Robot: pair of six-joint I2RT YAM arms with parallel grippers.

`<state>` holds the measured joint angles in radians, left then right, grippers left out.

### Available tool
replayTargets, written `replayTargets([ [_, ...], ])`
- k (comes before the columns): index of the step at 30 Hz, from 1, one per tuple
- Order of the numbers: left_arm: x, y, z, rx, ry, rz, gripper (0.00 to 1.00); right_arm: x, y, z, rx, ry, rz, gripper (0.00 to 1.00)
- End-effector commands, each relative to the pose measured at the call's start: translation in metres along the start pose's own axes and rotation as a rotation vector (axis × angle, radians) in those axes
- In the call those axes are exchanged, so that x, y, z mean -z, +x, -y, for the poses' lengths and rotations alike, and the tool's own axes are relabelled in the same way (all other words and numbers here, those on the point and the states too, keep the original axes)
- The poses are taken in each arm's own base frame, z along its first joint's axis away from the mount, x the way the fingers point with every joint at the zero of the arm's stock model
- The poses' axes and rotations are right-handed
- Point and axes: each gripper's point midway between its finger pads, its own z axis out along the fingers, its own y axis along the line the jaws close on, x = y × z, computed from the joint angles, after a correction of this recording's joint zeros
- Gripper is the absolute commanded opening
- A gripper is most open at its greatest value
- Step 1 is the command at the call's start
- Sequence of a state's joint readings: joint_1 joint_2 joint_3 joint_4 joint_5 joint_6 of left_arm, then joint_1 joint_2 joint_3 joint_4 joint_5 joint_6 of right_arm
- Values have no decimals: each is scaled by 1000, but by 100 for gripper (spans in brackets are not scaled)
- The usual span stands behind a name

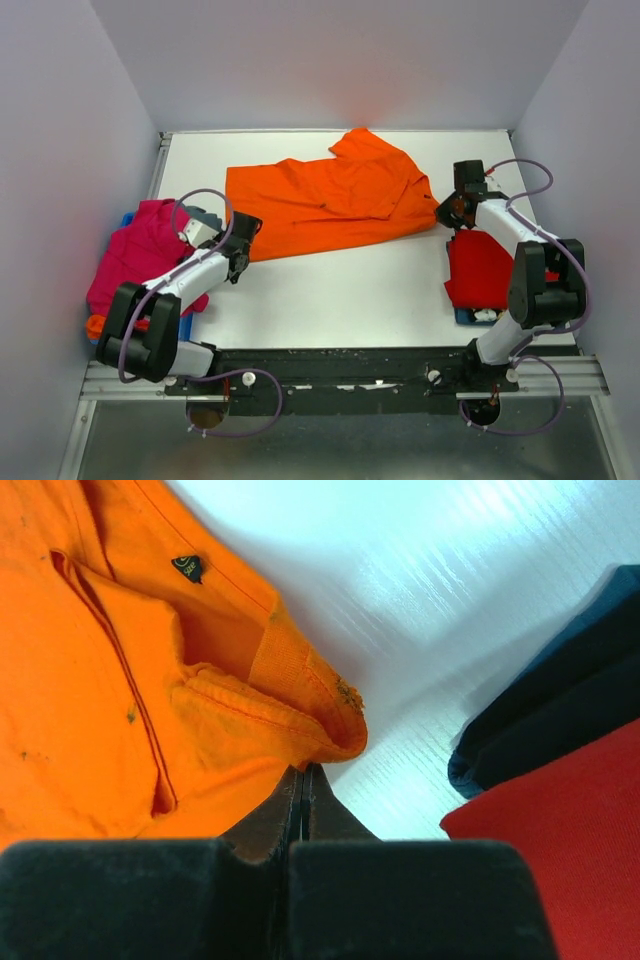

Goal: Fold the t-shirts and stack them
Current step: Fold the flattened tshirt in 1/3 of the way

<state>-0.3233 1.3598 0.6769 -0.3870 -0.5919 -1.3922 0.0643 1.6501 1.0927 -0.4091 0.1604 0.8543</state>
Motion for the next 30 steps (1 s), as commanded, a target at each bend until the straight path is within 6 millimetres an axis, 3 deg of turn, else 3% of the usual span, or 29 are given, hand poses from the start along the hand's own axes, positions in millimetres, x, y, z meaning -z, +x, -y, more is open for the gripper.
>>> replayTargets([
  [1, -3, 0, -5, -12, -52, 18, 38, -5, 3, 3, 16, 5, 1, 1],
  [15, -22, 17, -11, -31, -124, -7, 38, -2, 2, 1, 14, -7, 4, 1],
  [17, -24, 17, -14, -33, -139, 0, 29, -1, 1, 0, 15, -10, 7, 1],
  [18, -25, 18, -15, -29, -145, -2, 13, 0, 1, 0, 13, -11, 9, 1],
  [19, -25, 18, -15, -23, -141, 4, 5, 0, 1, 1, 12, -9, 9, 1],
  [23, -24, 13, -14, -31, -103, 23, 0, 5, -2, 0, 11, -19, 20, 1],
  [30, -3, -15, -5, -50, -102, 83, 0, 20, -11, -7, 6, -36, 33, 1],
])
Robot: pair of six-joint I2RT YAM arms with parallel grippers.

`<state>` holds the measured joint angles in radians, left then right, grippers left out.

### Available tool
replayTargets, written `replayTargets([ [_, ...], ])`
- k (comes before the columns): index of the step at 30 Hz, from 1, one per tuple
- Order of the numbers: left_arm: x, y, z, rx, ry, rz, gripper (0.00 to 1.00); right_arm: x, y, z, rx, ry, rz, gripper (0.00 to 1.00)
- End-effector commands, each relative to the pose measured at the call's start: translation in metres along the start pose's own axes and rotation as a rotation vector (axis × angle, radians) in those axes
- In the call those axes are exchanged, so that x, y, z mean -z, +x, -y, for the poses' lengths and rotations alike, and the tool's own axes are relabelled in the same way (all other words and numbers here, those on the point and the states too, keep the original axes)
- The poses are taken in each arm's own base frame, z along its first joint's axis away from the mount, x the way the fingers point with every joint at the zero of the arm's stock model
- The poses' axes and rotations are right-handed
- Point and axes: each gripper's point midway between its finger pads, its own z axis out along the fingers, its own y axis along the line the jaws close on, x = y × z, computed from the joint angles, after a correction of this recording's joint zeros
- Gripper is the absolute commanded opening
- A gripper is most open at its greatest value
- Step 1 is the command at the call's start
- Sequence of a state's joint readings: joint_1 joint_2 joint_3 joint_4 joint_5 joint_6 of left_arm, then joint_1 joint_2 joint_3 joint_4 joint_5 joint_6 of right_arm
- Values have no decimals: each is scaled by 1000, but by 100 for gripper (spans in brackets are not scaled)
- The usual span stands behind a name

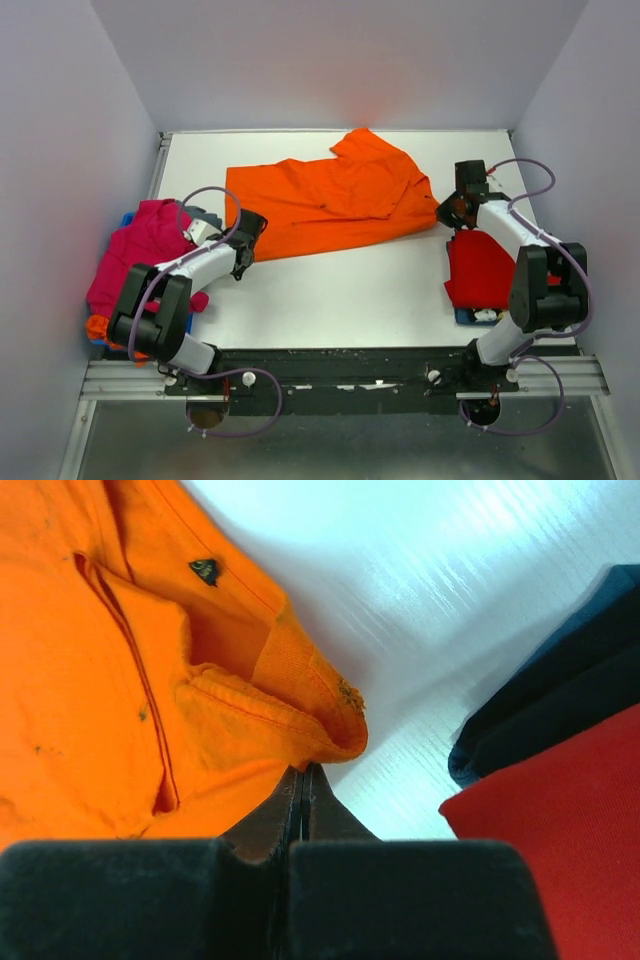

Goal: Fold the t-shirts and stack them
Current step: Fold the flattened tshirt in 1/3 of the way

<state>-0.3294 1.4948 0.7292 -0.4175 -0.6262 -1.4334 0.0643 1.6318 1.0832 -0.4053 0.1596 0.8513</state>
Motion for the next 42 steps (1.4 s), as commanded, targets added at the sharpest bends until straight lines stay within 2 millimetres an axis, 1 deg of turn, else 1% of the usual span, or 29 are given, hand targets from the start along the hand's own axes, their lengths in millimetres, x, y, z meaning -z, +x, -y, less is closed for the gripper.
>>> replayTargets([
  [1, 19, -29, 2, -17, -2, 78, 0, 17, -12, -8, 5, -27, 31, 1],
  [4, 29, -42, 9, -5, 18, 100, 0, 20, -16, -10, 1, -20, 39, 1],
  [5, 32, -46, 12, -8, 26, 108, 0, 22, -20, -15, 4, -29, 38, 1],
  [6, 37, -55, 18, -2, 37, 125, 0, 24, -23, -21, 10, -40, 32, 1],
  [8, 52, -77, 31, 9, 55, 167, 0, 41, -40, -44, 27, -87, 42, 1],
  [9, 60, -88, 37, 19, 66, 188, 0, 58, -58, -61, 28, -128, 71, 1],
  [10, 67, -97, 40, 26, 70, 204, 0, 71, -70, -70, 27, -149, 95, 1],
  [12, 80, -112, 45, 48, 94, 222, 0, 93, -85, -80, 28, -180, 134, 1],
  [13, 84, -115, 45, 55, 109, 224, 0, 101, -90, -80, 27, -186, 151, 1],
  [14, 86, -117, 43, 60, 113, 227, 0, 103, -88, -79, 25, -187, 150, 1],
  [16, 86, -116, 34, 56, 116, 232, 0, 97, -76, -64, 17, -155, 130, 1],
  [18, 77, -103, 19, 39, 101, 208, 0, 79, -51, -41, -2, -89, 69, 1],
  [20, 63, -80, -2, 16, 73, 160, 0, 58, -20, -11, -27, -1, -21, 1],
  [22, 51, -59, -23, 7, 47, 116, 0, 44, 4, 13, -39, 72, -78, 1],
  [25, 40, -37, -40, -14, 52, 64, 0, 30, 30, 47, -45, 179, -128, 1],
  [27, 37, -28, -48, -36, 62, 46, 0, 24, 45, 60, -40, 207, -158, 1],
  [29, 36, -22, -56, -43, 55, 38, 0, 19, 56, 70, -35, 218, -176, 1],
  [30, 35, -20, -61, -46, 51, 35, 0, 17, 59, 72, -33, 215, -180, 1],
  [33, 35, -21, -68, -44, 36, 45, 0, 15, 68, 82, -24, 236, -198, 1],
  [35, 37, -25, -71, -45, 23, 56, 0, 17, 69, 88, -31, 270, -195, 1],
  [37, 39, -27, -74, -46, 15, 59, 0, 19, 65, 88, -35, 273, -179, 2],
  [38, 40, -28, -75, -44, 15, 64, 1, 21, 63, 88, -36, 267, -165, 5],
  [40, 41, -30, -76, -39, 18, 71, 11, 26, 57, 83, -39, 227, -133, 11],
  [41, 43, -32, -75, -39, 26, 74, 19, 28, 54, 79, -34, 197, -118, 17],
  [42, 44, -33, -74, -40, 33, 78, 26, 29, 52, 76, -29, 169, -102, 32],
])
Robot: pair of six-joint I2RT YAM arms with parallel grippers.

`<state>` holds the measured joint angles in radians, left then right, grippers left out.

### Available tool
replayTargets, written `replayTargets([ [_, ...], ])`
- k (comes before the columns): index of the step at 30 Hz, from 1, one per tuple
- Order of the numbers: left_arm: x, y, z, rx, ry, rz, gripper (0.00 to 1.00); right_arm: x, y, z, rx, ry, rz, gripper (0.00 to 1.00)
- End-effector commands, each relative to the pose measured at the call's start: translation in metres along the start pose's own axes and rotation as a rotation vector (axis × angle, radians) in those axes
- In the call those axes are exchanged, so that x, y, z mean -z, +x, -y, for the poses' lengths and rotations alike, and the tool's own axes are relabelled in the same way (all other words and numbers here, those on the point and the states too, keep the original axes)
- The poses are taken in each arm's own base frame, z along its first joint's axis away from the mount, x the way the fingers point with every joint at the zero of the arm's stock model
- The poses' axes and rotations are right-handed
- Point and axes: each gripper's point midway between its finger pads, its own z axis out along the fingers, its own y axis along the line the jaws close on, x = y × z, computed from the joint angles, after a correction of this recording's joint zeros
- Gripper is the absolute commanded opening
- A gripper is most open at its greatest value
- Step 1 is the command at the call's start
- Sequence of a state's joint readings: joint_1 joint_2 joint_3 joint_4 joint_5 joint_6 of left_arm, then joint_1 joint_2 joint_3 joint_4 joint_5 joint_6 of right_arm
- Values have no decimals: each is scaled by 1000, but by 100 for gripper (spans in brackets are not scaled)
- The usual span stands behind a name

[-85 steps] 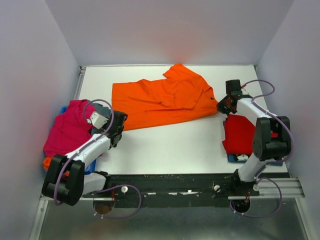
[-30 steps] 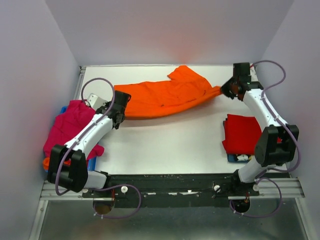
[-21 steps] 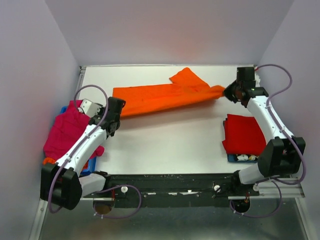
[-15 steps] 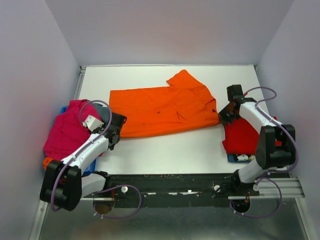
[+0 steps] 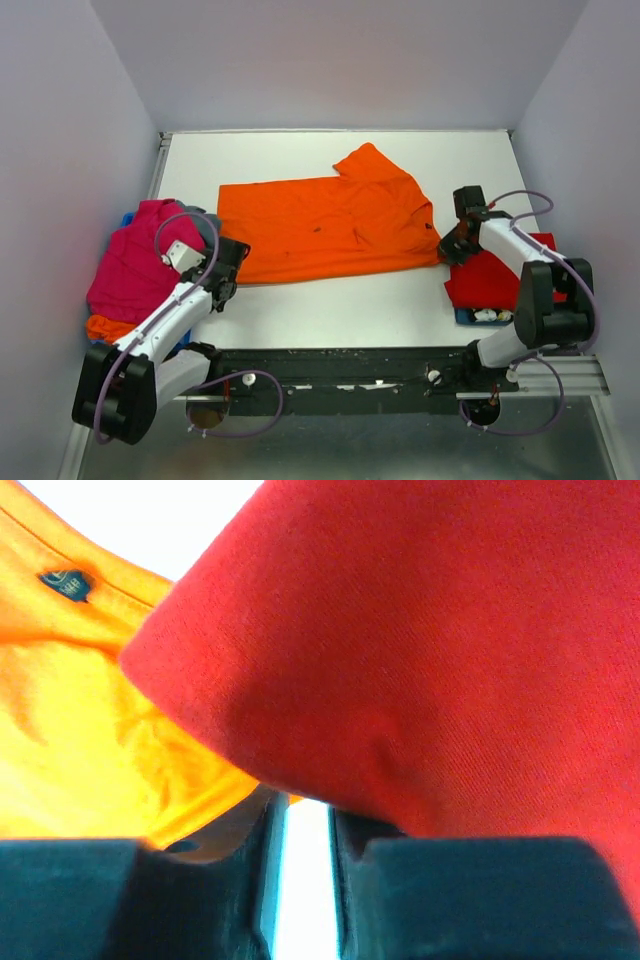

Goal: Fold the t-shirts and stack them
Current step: Fold the flattened tshirt in 1/3 of the way

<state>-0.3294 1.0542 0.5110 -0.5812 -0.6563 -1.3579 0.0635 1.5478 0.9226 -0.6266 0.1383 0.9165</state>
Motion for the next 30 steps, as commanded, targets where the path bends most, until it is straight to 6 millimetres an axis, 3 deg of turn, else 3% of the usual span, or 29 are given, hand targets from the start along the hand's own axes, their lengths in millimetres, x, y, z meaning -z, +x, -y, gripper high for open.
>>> replayTargets([
  [1, 7, -13, -3, -8, 3, 41, 34, 16, -19, -3, -17, -71, 118, 45],
  [5, 23, -35, 14, -18, 58, 76, 53, 39, -39, -30, 59, -210, 199, 50],
  [11, 53, -75, 56, -42, 220, 162, 57, 74, -57, -102, 228, -478, 228, 31],
  [17, 72, -102, 121, -140, 459, 268, 57, 91, -71, -170, 374, -562, 274, 31],
  [23, 57, -135, 156, -147, 443, 290, 59, 83, -92, -222, 432, -541, 334, 32],
  [30, 4, -147, 191, -174, 377, 259, 58, 47, -111, -277, 483, -514, 320, 34],
])
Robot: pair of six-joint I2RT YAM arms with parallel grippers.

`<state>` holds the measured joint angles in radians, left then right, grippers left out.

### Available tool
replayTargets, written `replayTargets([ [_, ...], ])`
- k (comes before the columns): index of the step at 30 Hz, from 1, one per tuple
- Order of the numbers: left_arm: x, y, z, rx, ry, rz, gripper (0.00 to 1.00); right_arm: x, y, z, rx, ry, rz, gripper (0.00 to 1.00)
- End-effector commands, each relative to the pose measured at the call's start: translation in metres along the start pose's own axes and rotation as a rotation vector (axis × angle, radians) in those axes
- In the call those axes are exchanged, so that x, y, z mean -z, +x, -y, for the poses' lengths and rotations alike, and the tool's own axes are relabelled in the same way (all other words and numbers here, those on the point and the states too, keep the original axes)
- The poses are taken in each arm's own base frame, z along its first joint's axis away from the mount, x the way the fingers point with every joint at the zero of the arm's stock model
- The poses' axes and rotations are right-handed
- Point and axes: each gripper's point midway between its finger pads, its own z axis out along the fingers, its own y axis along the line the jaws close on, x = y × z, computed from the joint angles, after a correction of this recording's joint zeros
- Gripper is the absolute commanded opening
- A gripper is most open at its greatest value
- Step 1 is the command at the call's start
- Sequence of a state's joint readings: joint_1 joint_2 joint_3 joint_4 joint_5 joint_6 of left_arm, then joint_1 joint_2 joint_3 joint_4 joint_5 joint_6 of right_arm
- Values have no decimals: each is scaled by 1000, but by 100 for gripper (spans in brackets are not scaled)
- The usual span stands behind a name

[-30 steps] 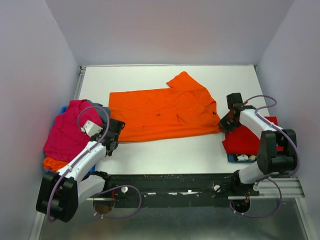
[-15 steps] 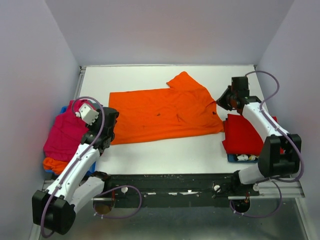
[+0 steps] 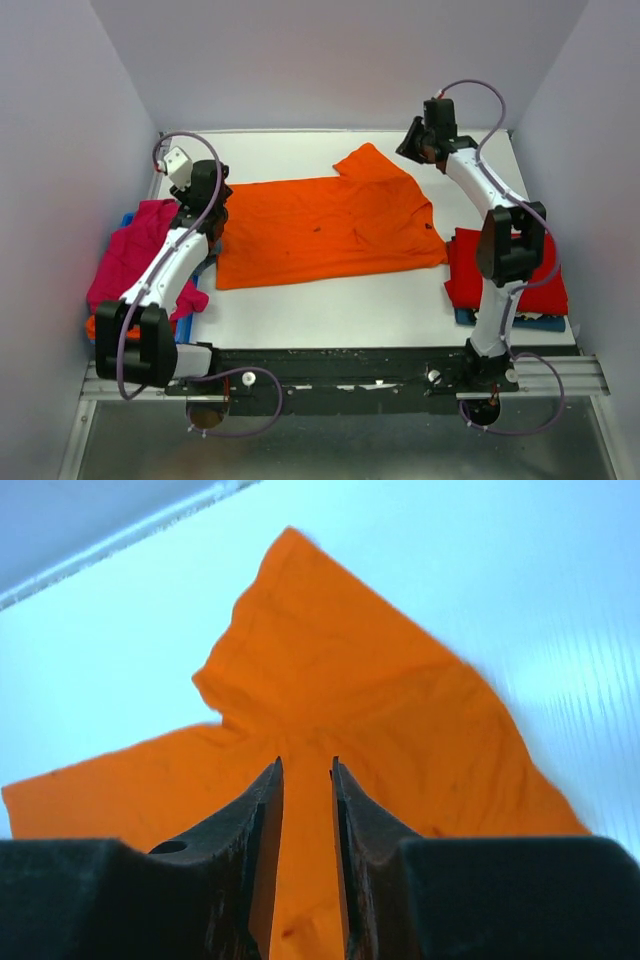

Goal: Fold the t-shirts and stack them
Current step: Fold the flattened tshirt in 1/3 of the way

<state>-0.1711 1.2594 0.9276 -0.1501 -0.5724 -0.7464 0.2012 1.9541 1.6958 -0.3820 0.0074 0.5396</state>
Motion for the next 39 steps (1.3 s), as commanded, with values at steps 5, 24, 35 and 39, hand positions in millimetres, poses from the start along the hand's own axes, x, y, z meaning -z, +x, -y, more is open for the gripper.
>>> replayTargets([
  [5, -73, 5, 16, -43, -13, -76, 58, -71, -17, -14, 91, 10, -32, 40],
  [24, -108, 45, 12, -21, 0, -195, 57, -64, 25, 51, 114, 244, -67, 44],
  [35, -93, 61, 15, 0, 23, -213, 56, -53, 47, 96, 119, 378, -138, 40],
  [39, -83, 66, 19, -3, 32, -207, 56, -52, 57, 107, 127, 414, -174, 41],
])
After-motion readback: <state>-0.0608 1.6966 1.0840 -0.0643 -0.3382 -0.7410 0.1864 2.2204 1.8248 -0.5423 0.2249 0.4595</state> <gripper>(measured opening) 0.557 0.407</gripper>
